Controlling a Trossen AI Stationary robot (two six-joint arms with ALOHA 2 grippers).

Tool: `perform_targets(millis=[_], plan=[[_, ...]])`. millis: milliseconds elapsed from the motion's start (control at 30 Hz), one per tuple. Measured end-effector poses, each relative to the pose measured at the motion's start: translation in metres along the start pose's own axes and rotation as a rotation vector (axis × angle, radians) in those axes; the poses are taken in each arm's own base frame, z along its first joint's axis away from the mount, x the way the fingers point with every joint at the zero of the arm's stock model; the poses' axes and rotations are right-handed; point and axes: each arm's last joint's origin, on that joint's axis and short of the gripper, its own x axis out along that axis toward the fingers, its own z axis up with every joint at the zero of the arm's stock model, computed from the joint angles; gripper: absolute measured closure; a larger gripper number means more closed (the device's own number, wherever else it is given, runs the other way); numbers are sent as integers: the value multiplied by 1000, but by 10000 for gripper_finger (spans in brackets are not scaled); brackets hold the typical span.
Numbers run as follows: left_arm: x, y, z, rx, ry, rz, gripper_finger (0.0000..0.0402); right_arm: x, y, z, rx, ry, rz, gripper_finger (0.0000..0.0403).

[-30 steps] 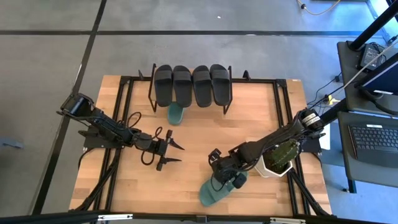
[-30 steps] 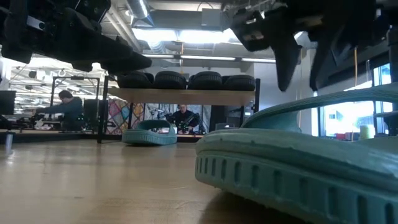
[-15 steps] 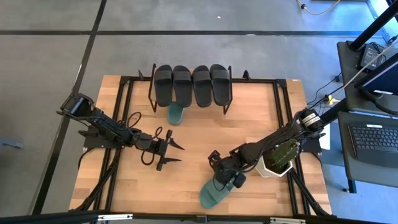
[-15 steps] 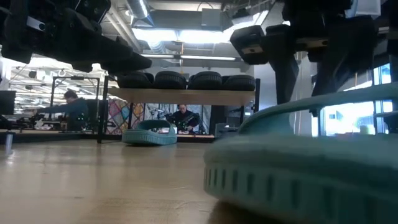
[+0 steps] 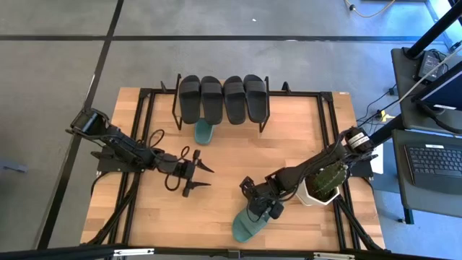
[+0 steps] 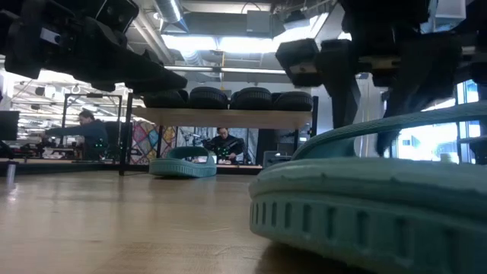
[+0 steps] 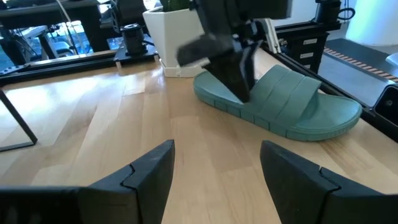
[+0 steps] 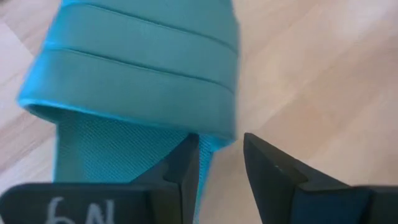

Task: Pick and place slides into the shelf
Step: Put the green slide under the shelf

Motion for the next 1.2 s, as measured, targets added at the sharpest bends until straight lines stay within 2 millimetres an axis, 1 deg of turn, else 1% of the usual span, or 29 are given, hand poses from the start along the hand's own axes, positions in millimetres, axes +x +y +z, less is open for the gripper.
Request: perform_targets(millis=[167, 533, 667, 1000, 1200], plan=[[0, 2, -1, -2, 13, 7, 172, 9, -1, -3, 7, -10, 57, 277], [0, 2, -2, -1, 23, 6, 172, 9, -2, -2, -41, -20, 52, 282], [0, 2, -2, 0, 23, 6, 172, 9, -2, -2, -43, -20, 51, 305], [0, 2, -2, 0, 23, 6, 172, 9, -2, -2, -45, -21, 50, 388], [0, 2, -2, 0, 23, 6, 172, 8, -4, -3, -6, -20, 49, 392]])
